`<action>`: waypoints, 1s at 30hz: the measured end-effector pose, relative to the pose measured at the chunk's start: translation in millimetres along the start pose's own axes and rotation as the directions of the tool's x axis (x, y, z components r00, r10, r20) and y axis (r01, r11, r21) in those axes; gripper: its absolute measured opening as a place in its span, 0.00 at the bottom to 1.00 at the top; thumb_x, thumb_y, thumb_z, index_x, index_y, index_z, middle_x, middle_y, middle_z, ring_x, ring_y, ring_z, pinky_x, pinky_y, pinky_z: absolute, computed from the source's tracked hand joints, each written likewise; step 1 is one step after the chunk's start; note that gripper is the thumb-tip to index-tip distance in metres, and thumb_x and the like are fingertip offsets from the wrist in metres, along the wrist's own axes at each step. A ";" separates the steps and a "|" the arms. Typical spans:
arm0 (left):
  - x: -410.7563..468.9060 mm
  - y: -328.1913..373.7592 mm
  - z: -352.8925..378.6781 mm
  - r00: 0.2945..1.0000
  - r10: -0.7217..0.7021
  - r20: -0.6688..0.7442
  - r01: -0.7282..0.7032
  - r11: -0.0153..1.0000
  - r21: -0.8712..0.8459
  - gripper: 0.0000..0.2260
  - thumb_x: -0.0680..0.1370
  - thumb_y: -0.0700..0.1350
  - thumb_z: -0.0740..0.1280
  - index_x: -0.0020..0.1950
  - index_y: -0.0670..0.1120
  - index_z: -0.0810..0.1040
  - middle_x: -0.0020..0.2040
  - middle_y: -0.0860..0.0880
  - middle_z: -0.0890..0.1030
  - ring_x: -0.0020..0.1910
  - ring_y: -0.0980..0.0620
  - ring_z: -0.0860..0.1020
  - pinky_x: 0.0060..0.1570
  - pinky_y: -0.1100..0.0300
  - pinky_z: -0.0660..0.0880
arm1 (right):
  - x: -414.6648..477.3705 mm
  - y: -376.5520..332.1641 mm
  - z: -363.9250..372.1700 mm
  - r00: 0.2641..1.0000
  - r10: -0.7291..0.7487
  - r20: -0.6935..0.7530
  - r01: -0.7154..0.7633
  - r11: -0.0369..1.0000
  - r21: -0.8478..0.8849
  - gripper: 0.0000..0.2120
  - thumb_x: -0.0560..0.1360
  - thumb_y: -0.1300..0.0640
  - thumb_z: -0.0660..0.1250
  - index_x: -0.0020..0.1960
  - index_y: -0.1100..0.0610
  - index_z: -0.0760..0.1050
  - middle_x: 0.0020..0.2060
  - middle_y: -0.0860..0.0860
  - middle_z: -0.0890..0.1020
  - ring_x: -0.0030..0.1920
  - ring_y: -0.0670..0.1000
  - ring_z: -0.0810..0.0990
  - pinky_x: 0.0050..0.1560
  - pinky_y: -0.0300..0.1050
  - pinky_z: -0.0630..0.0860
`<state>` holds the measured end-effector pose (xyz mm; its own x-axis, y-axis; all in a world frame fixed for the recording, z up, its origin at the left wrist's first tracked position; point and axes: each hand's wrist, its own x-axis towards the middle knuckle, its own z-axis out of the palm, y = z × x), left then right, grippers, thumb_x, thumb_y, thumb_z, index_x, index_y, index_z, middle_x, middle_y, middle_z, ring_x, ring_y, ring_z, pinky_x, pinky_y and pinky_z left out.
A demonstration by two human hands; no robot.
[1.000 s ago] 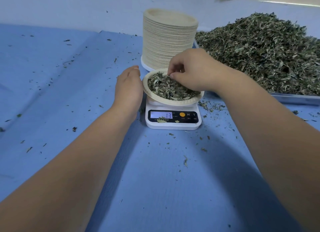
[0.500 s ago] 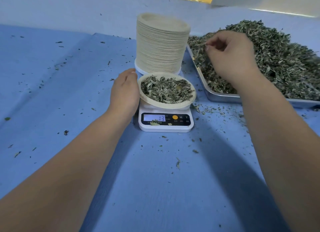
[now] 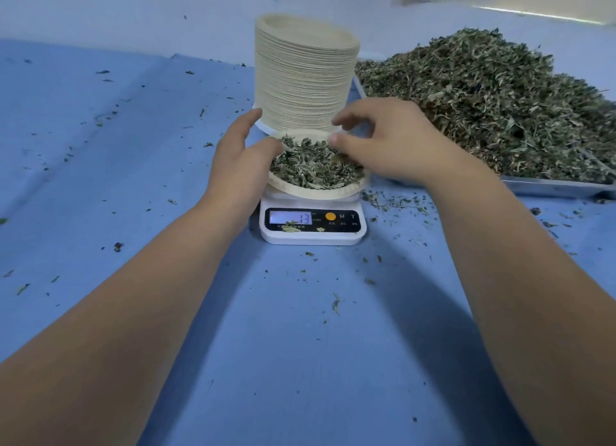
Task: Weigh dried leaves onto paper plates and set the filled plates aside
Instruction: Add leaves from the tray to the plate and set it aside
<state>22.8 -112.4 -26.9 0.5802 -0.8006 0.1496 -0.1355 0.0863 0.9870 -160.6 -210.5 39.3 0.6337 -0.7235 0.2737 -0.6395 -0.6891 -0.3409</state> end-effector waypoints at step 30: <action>9.6 -2.1 0.2 0.990 -0.064 -0.128 0.063 0.998 -0.016 0.18 0.82 0.46 0.59 0.71 0.55 0.74 0.46 0.70 0.69 0.35 0.87 0.66 0.42 0.71 0.64 | 23.6 -32.0 6.5 0.996 -0.088 -0.021 0.090 0.987 0.130 0.05 0.74 0.56 0.75 0.49 0.48 0.84 0.40 0.40 0.82 0.38 0.37 0.78 0.42 0.28 0.73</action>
<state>28.5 -120.4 -27.5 0.6856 -0.7222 0.0920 -0.0861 0.0450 0.9953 -122.4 -205.2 50.8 0.6784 -0.6607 0.3213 -0.5176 -0.7402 -0.4291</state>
